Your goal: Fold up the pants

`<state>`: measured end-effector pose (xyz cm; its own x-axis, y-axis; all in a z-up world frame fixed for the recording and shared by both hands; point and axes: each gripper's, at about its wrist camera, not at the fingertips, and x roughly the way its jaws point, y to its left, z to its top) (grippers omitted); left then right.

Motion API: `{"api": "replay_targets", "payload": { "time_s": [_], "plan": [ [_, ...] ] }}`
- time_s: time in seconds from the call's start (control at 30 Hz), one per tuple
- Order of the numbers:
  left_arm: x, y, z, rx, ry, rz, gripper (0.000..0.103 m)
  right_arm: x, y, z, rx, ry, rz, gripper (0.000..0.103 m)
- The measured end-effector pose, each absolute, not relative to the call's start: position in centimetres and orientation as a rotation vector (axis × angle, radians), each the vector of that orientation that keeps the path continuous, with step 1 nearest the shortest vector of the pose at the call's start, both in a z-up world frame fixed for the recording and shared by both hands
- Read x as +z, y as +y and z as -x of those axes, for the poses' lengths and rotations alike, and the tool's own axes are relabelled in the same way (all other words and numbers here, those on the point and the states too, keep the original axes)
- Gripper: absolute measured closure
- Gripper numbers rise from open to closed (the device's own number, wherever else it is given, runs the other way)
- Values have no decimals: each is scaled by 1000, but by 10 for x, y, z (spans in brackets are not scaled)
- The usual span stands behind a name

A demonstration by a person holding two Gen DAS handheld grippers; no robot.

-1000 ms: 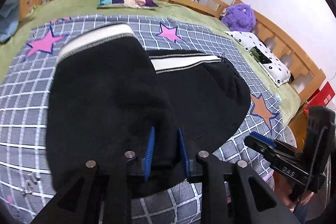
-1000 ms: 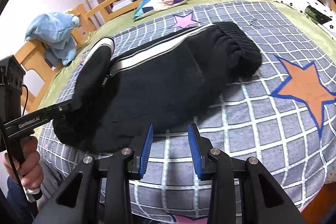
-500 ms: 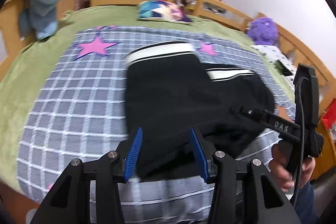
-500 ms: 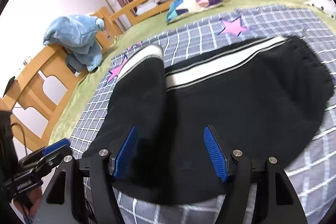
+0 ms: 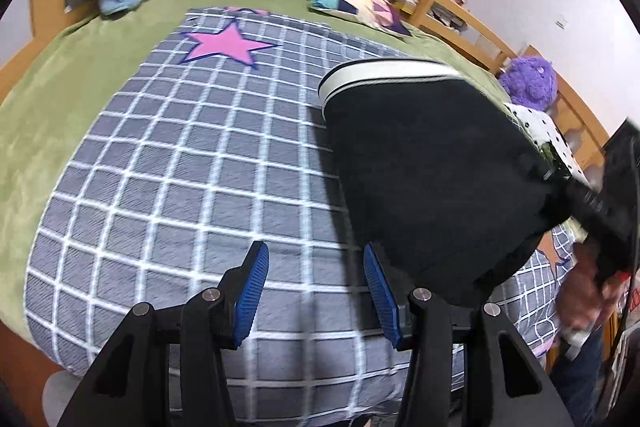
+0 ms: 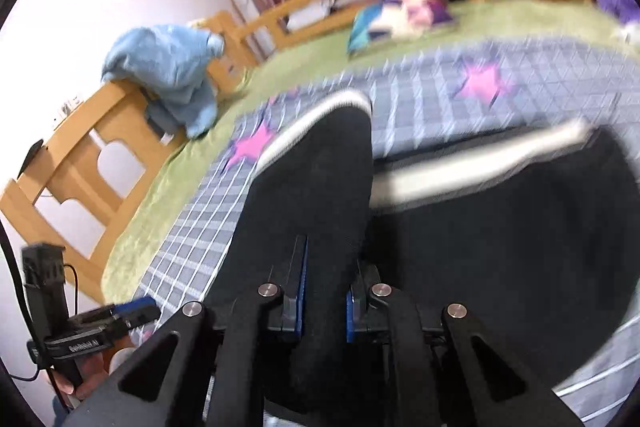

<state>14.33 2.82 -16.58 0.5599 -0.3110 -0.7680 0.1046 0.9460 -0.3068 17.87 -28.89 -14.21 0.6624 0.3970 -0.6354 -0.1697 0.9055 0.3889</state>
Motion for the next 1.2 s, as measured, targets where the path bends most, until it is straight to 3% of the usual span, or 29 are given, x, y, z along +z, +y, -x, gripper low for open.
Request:
{"api": "replay_targets", "payload": {
  "time_s": [0.2,0.4,0.47,0.67,0.87,1.03,1.07,1.1,1.13,1.2],
  "plan": [
    [-155,-32,-152,-342,945,187,56,-104,-399,-171,86,712,-205,90],
    [-158,-99,-166,-419,965,149,55,-178,-477,-181,-87,948,-182,84],
    [-154,-118,-167,-429,958,123,55,-183,-485,-173,-55,933,-202,74],
    [-157,-150,-161,-397,944,76,49,-150,-481,-133,-18,743,-247,71],
    [-213,-158,-154,-393,1079,89,46,-214,-449,-138,-36,886,-133,70],
    [-190,-149,-161,-435,1075,102,48,-190,-453,-127,40,903,-125,70],
    [-185,-148,-164,-434,1060,102,48,-183,-456,-126,56,881,-127,68],
    [-178,-145,-170,-434,1036,115,46,-174,-458,-125,59,842,-120,55],
    [-175,-143,-176,-433,1028,127,45,-167,-461,-128,50,804,-109,35],
    [-174,-140,-192,-425,1027,165,45,-159,-471,-145,44,761,-117,29]
  ]
}}
